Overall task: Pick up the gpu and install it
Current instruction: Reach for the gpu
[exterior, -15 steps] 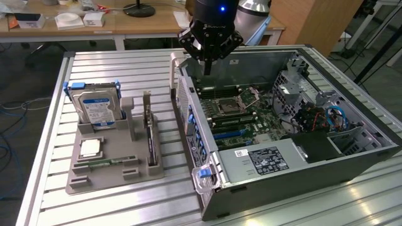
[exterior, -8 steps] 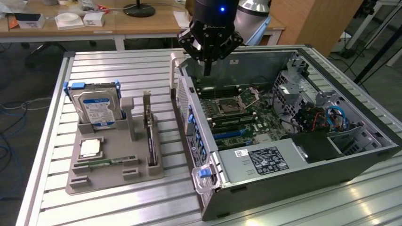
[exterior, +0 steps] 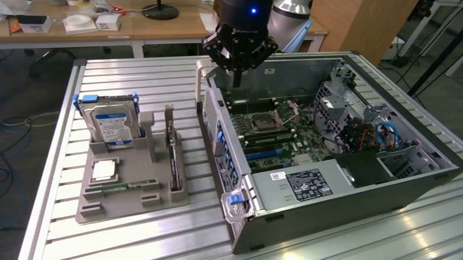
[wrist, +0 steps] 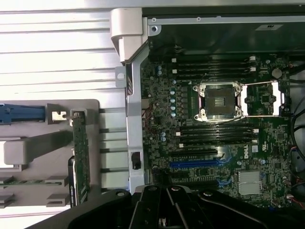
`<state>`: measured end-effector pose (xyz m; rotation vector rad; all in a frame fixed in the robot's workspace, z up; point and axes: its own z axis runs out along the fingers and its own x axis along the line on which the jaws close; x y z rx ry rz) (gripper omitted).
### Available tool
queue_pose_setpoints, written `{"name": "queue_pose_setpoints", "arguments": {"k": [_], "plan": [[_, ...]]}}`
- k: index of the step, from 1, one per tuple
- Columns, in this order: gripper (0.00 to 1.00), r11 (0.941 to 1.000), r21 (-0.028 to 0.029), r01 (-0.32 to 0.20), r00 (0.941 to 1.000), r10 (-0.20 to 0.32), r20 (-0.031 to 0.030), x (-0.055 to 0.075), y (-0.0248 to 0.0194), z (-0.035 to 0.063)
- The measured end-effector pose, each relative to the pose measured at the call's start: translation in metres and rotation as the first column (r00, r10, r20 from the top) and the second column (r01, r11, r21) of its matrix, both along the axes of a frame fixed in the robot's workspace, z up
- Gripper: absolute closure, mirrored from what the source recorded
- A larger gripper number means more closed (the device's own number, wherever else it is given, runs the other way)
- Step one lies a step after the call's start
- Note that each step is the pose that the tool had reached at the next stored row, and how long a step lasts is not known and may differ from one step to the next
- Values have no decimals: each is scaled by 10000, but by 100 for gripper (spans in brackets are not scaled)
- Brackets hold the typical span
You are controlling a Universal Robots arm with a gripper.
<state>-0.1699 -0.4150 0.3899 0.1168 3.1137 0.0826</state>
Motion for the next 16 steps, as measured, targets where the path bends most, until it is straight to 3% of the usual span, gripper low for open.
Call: {"name": "queue_pose_setpoints", "arguments": {"k": [16], "plan": [[89,10000,0,0,10000,0,0,-150,-7,-4]]}}
